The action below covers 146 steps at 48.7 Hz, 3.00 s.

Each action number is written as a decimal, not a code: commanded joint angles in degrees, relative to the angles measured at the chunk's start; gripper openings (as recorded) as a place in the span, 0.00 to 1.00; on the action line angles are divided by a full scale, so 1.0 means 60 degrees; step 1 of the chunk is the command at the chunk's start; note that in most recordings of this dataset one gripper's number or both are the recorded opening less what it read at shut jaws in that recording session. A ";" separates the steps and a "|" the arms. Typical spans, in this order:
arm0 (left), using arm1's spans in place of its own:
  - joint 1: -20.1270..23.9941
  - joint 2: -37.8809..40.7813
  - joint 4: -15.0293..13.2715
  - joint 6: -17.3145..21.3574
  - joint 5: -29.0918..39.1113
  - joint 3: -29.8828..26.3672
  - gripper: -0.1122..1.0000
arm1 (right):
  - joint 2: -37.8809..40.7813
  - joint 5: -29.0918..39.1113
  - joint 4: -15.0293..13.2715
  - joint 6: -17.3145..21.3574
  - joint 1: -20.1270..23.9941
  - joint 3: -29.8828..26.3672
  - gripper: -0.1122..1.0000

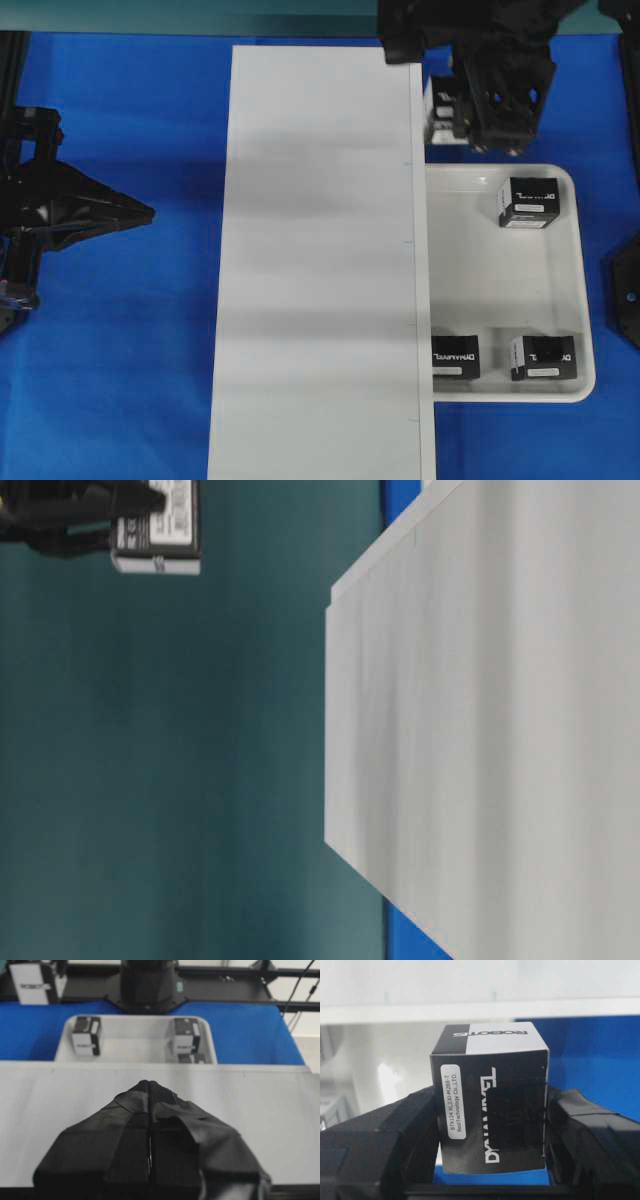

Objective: Place the box from the white plastic tray onto the white base.
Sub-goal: 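Carry the box left over the white base and lower it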

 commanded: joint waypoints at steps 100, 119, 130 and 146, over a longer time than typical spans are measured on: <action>-0.0146 0.0293 0.0029 0.0015 -0.0044 -0.0234 0.03 | 0.2314 -0.3472 -0.0073 -0.0103 0.0117 0.1084 0.62; -0.0146 0.0293 0.0029 0.0015 -0.0044 -0.0205 0.03 | 0.2358 -0.3398 -0.0293 -0.0073 0.0103 0.1099 0.62; -0.0146 0.0293 0.0029 0.0015 -0.0044 -0.0205 0.03 | 0.2373 -0.3384 -0.0308 -0.0073 0.0117 0.1099 0.62; -0.0146 0.0293 0.0029 0.0015 -0.0044 -0.0205 0.03 | 0.2402 -0.3398 -0.0308 -0.0088 0.0117 0.1143 0.62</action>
